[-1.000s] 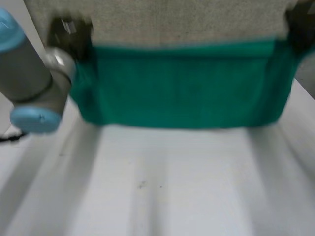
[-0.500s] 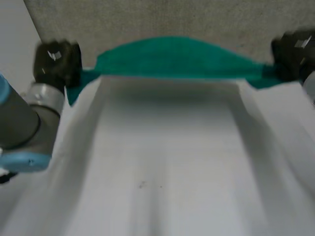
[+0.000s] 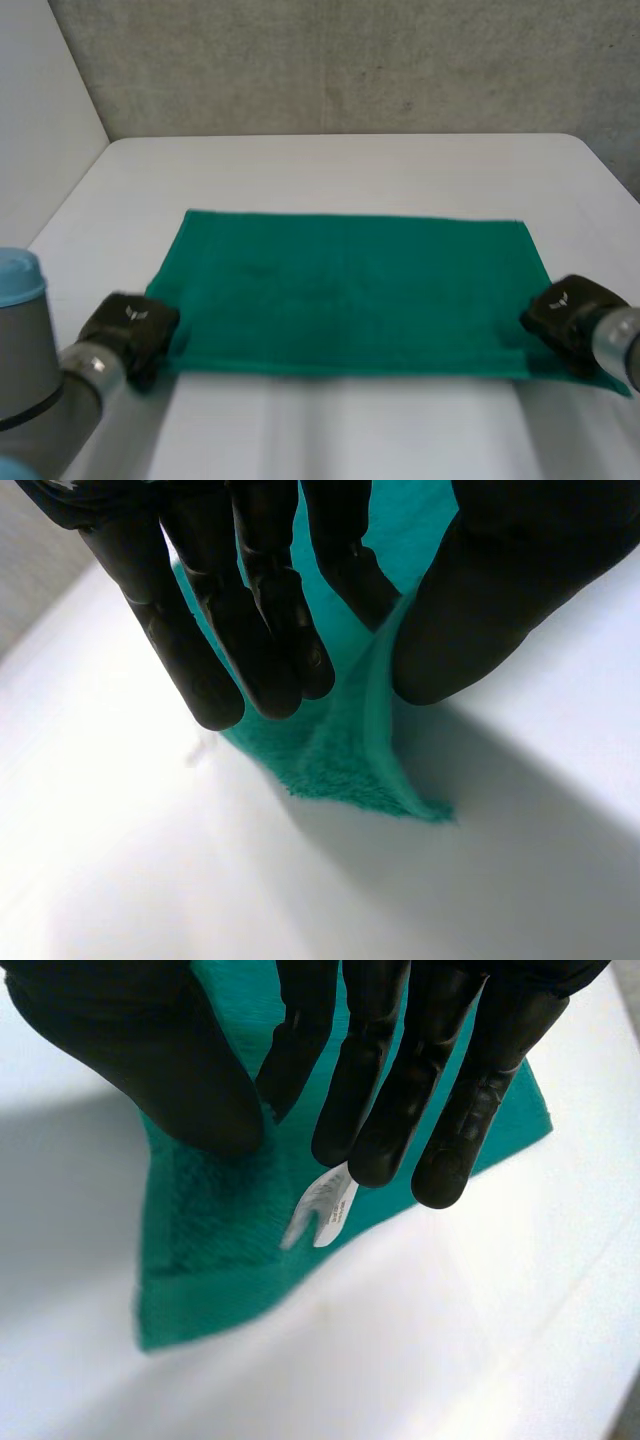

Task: Fold the towel.

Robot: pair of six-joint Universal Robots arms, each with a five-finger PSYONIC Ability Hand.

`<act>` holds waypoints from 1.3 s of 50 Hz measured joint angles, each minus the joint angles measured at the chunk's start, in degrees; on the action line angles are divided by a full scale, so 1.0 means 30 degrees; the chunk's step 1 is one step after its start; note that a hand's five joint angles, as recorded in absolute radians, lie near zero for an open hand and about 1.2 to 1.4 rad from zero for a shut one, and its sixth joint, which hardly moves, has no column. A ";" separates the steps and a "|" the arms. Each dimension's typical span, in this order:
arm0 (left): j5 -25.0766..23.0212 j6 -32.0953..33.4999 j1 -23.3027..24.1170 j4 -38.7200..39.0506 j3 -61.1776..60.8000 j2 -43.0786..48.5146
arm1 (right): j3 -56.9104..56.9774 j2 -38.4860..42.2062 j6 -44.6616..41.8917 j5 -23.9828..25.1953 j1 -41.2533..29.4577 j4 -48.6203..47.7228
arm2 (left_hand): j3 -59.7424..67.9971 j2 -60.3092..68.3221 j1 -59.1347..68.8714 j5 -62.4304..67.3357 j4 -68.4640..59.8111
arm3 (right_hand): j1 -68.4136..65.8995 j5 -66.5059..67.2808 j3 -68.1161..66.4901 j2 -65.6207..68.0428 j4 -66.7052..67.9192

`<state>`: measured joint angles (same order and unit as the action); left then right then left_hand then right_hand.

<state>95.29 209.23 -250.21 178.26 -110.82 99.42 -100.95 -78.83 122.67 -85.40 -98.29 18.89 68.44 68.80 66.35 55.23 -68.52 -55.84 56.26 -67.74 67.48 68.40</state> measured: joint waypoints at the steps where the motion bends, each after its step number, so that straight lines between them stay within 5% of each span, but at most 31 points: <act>1: 0.0000 0.0000 0.0000 0.0000 0.0000 0.0000 | 0.0000 0.0000 0.0000 0.0000 0.0000 0.0000 | 0.0000 0.0000 0.0000 0.0000 0.0000 | 0.0000 0.0000 0.0000 0.0000 0.0000; 4: 0.0503 0.0933 0.0395 -0.2611 -0.0424 -0.1962 | -0.1190 -0.1591 -0.2249 -0.0367 0.0324 0.0724 | 0.0000 0.0002 0.0000 0.0000 0.0002 | 0.0000 0.0000 0.0000 0.0000 0.0000; 9: 0.0528 0.1044 0.0768 -0.1456 0.0345 -0.1398 | -0.1028 -0.1440 -0.2215 -0.0361 0.0337 0.0340 | 0.0000 0.0002 0.0000 0.0000 0.0000 | 0.0000 0.0000 0.0000 0.0000 0.0000; 22: 0.0594 0.1227 0.1147 0.4827 0.7756 0.6739 | 0.4547 0.4603 0.1999 -0.1040 -0.0488 -0.2426 | 0.0002 0.0003 0.0000 0.0000 0.0000 | 0.0000 0.0000 0.0000 0.0000 0.0000; 30: 0.1118 0.2095 0.1174 0.5485 1.2733 1.1172 | 0.9075 0.7968 0.3131 -0.1296 -0.1008 -0.4520 | 0.0002 0.0003 0.0000 0.0000 0.0000 | 0.0000 0.0000 0.0000 0.0000 0.0000; 41: 0.1176 0.3760 0.1144 0.7099 1.4978 1.3544 | 1.4514 1.2268 0.3513 -0.1954 -0.1889 -0.5570 | 0.0002 0.0003 0.0000 0.0000 0.0000 | 0.0000 0.0000 0.0000 0.0000 0.0000; 43: 0.1148 0.3869 0.1144 0.7503 1.5097 1.3741 | 1.5164 1.2772 0.3631 -0.2064 -0.1943 -0.5684 | 0.0002 0.0003 0.0000 0.0000 -0.0002 | 0.0488 -0.0571 0.0670 -0.0827 -0.0714; 45: 0.1022 0.3958 0.1144 0.8041 1.5185 1.3924 | 1.5856 1.3297 0.3790 -0.2198 -0.1987 -0.5798 | 0.0002 0.0003 0.0000 0.0000 -0.0002 | 0.4506 -0.5013 0.6090 -0.6066 -0.5947; 46: 0.0933 0.3980 0.1147 0.8231 1.5175 1.3985 | 1.6207 1.3574 0.3884 -0.2308 -0.2023 -0.5849 | -0.1376 -0.1427 -0.1292 -0.0969 0.1402 | 0.4506 -0.5013 0.6090 -0.6066 -0.5947; 48: 0.0726 0.4002 0.1149 0.8457 1.5114 1.4036 | 1.6503 1.3799 0.3970 -0.2481 -0.2063 -0.5891 | -0.4588 -0.4727 -0.4834 -0.3833 0.4651 | 1.1016 -1.2844 1.3561 -1.3553 -1.3730; 49: 0.0481 0.4011 0.1156 0.8590 1.5000 1.4028 | 1.6749 1.3980 0.4047 -0.2736 -0.2109 -0.5913 | -0.8919 -0.9534 -0.9912 -0.8226 0.9070 | 1.3533 -1.5920 1.6688 -1.6584 -1.6889; 51: 0.0481 0.4011 0.1156 0.8590 1.5000 1.4028 | 1.6749 1.3980 0.4047 -0.2736 -0.2109 -0.5913 | -0.8919 -0.9534 -0.9912 -0.8226 0.9070 | 1.3533 -1.5920 1.6688 -1.6584 -1.6889; 52: -0.0190 0.4012 0.1202 0.8764 1.4561 1.3869 | 1.6949 1.4098 0.4153 -0.3327 -0.2185 -0.5911 | -1.7493 -1.7753 -1.8247 -1.6605 1.7774 | 1.4687 -1.7478 1.8525 -1.8192 -1.8340; 57: -0.0880 0.3982 0.1309 0.8842 1.4028 1.3345 | 1.6827 1.3719 0.4484 -0.3925 -0.2222 -0.5833 | -1.8731 -1.9001 -1.8447 -1.7519 1.8944 | 1.4687 -1.7478 1.8526 -1.8192 -1.8340; 65: -0.1220 0.3750 0.1467 0.8824 1.2889 1.1096 | 1.4694 0.9452 0.7409 -0.3766 -0.2011 -0.5696 | -1.8731 -1.9047 -1.8447 -1.7519 1.8949 | 1.4687 -1.7478 1.8526 -1.8192 -1.8340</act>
<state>91.63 220.48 -245.81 204.73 -72.15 132.70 -56.87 -50.47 144.90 -96.70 -104.32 1.80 12.25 11.66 11.01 2.67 -11.68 -11.78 3.83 -12.16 12.90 13.38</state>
